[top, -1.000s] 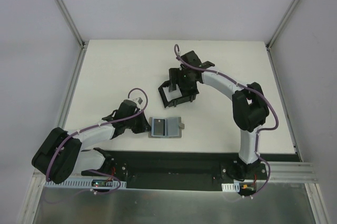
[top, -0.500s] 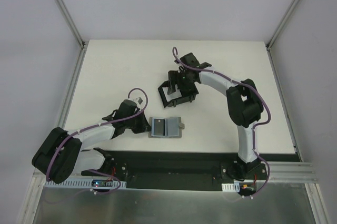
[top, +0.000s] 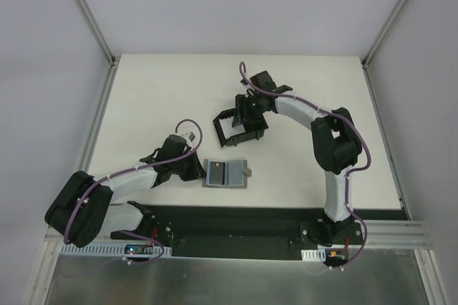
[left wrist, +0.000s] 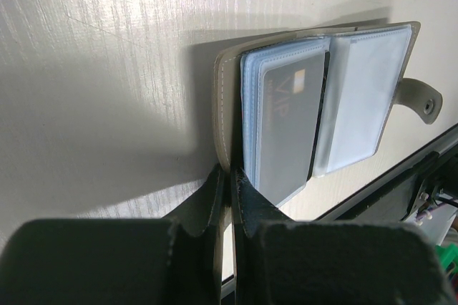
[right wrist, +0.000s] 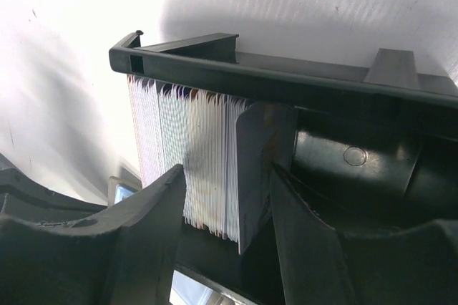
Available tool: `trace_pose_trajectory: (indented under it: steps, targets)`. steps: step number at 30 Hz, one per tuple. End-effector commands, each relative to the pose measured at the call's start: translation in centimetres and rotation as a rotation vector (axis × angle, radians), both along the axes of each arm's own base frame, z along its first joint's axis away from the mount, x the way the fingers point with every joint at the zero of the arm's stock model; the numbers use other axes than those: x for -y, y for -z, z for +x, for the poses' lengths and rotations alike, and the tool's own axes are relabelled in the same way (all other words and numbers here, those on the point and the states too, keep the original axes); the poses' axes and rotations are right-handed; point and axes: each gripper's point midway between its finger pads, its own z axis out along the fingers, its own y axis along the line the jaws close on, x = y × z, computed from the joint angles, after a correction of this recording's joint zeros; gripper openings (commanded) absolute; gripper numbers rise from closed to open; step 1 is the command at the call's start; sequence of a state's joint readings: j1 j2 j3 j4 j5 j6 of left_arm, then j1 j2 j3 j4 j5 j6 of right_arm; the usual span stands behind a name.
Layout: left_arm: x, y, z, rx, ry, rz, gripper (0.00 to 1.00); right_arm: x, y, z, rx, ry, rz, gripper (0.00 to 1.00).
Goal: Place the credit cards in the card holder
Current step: Pick up the credit card from the storage box.
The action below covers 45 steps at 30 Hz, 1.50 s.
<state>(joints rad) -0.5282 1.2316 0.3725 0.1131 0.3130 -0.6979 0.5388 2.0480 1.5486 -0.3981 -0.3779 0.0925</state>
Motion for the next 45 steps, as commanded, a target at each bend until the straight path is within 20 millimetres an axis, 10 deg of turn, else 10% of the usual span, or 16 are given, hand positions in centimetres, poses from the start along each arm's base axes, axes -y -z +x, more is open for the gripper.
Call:
trace_pose_trajectory:
  steps: [1,21,45]
  targets:
    - [-1.2,1.4,-1.1,-0.054,0.013,0.072,0.0,-0.7,-3.7,-0.2,0.052,-0.012,0.081,0.52]
    - [-1.1,1.5,-1.1,-0.061,0.024,0.072,0.0,0.0,-4.7,-0.1,0.074,0.001,0.078,0.1]
    - [-1.1,1.8,-1.3,-0.067,0.031,0.079,0.0,1.1,-0.3,0.6,0.087,0.008,-0.175,0.12]
